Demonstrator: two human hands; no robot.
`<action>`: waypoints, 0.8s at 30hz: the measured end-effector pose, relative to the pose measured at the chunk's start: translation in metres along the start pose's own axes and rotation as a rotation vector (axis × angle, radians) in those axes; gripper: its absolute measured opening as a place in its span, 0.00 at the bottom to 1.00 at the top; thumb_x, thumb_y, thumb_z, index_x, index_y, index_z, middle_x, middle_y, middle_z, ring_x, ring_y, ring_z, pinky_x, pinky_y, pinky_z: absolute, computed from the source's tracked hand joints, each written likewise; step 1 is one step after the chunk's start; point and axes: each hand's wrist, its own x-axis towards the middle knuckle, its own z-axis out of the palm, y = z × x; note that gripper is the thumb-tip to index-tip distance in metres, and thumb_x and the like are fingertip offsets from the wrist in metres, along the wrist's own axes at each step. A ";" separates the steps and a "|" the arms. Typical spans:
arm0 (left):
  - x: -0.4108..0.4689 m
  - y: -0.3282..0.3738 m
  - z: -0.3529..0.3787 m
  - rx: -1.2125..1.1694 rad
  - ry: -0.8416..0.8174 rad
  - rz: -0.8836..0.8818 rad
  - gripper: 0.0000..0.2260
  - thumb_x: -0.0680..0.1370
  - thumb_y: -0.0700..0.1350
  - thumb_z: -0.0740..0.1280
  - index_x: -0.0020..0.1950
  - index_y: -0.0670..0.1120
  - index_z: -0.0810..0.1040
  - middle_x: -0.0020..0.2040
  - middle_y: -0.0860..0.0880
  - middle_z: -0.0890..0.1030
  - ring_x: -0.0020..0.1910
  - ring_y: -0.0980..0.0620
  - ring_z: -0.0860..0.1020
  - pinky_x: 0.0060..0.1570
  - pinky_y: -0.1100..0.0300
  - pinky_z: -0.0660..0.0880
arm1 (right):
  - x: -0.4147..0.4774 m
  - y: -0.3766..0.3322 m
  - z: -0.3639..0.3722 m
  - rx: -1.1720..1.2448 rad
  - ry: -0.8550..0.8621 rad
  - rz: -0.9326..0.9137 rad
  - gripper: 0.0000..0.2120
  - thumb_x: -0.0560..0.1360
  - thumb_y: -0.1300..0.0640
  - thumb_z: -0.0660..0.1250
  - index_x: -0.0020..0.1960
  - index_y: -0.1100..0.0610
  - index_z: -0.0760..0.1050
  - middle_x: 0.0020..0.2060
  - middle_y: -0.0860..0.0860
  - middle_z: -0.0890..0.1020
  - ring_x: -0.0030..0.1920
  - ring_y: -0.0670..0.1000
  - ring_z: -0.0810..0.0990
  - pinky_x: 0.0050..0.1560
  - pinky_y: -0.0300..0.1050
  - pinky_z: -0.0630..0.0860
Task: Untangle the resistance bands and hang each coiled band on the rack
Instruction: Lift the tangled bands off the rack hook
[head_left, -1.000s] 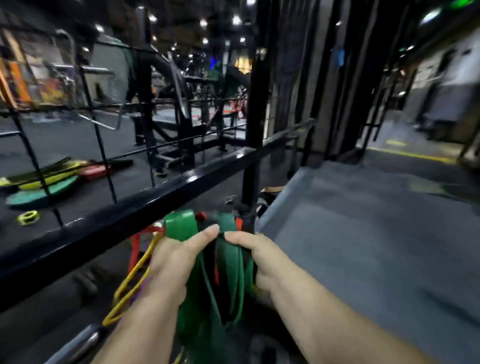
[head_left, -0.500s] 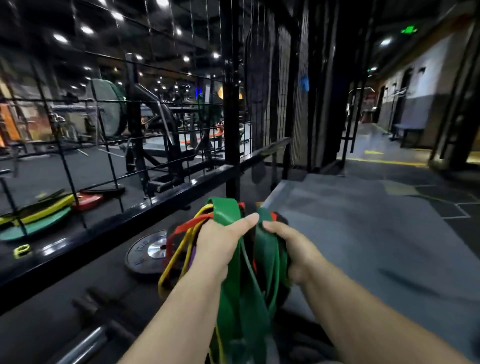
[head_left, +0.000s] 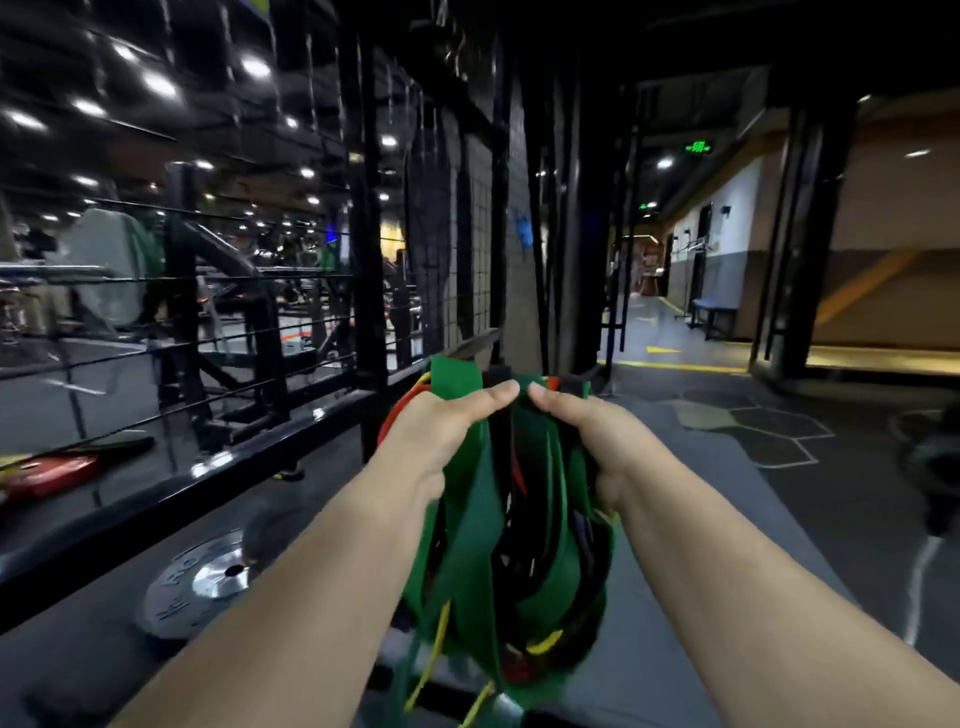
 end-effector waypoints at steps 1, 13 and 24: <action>0.007 0.006 0.008 0.027 -0.022 0.013 0.46 0.44 0.66 0.80 0.57 0.45 0.82 0.63 0.48 0.79 0.66 0.47 0.71 0.68 0.46 0.63 | 0.001 -0.007 -0.008 -0.011 0.019 -0.002 0.30 0.60 0.49 0.79 0.58 0.63 0.81 0.52 0.63 0.84 0.53 0.64 0.83 0.57 0.62 0.79; 0.174 0.044 0.091 -0.047 -0.154 -0.088 0.11 0.68 0.45 0.75 0.47 0.41 0.81 0.41 0.42 0.83 0.41 0.44 0.82 0.50 0.50 0.79 | 0.098 -0.103 -0.121 -0.042 0.371 -0.099 0.20 0.74 0.47 0.72 0.58 0.60 0.78 0.40 0.55 0.86 0.38 0.56 0.85 0.40 0.53 0.83; 0.241 -0.068 0.094 -0.187 -0.197 -0.237 0.14 0.68 0.45 0.74 0.51 0.44 0.81 0.50 0.42 0.84 0.50 0.44 0.82 0.58 0.46 0.75 | 0.124 -0.060 -0.180 -0.207 0.368 0.009 0.06 0.74 0.55 0.71 0.43 0.57 0.78 0.36 0.52 0.82 0.31 0.48 0.81 0.29 0.37 0.73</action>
